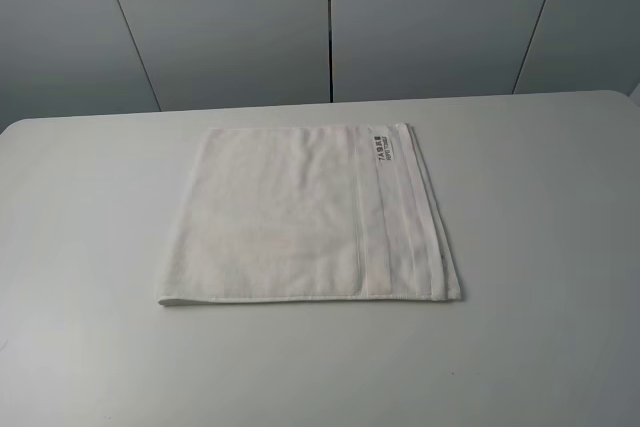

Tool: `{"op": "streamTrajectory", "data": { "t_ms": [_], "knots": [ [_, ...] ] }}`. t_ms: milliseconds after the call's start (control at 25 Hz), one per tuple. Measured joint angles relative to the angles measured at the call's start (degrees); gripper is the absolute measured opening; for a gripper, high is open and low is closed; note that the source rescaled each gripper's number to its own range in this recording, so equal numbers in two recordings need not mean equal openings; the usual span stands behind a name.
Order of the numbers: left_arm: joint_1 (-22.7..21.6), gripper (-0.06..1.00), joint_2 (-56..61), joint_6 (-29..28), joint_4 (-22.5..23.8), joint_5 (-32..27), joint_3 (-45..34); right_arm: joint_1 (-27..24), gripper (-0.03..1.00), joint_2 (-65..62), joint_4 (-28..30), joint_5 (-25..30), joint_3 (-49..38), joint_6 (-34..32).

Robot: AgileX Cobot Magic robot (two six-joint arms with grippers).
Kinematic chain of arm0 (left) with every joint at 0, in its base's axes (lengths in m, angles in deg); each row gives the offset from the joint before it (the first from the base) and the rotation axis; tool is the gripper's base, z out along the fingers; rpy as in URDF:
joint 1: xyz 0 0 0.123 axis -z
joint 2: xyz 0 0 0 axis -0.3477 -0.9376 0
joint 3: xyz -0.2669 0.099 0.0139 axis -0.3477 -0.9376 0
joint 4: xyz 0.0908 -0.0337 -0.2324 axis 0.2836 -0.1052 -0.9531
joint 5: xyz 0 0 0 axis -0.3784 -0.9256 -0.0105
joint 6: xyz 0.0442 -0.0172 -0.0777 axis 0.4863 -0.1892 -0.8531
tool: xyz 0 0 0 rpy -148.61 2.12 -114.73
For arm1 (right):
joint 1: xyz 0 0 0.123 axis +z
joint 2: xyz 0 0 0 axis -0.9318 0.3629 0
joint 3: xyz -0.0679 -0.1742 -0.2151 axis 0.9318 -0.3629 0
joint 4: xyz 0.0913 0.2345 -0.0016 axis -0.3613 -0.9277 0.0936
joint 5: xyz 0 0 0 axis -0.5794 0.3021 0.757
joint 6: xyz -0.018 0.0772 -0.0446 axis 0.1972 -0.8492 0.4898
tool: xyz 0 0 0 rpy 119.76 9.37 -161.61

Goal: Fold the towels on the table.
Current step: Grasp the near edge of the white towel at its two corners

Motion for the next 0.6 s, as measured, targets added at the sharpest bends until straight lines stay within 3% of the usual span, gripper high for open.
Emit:
{"op": "streamTrajectory", "data": {
  "t_ms": [600],
  "knots": [
    [0.00, 0.98, 0.00, 0.00, 0.00, 0.00, 0.00, 0.00, 1.00, 0.00, 0.00, 0.00, 0.00, 0.00]
  ]
}}
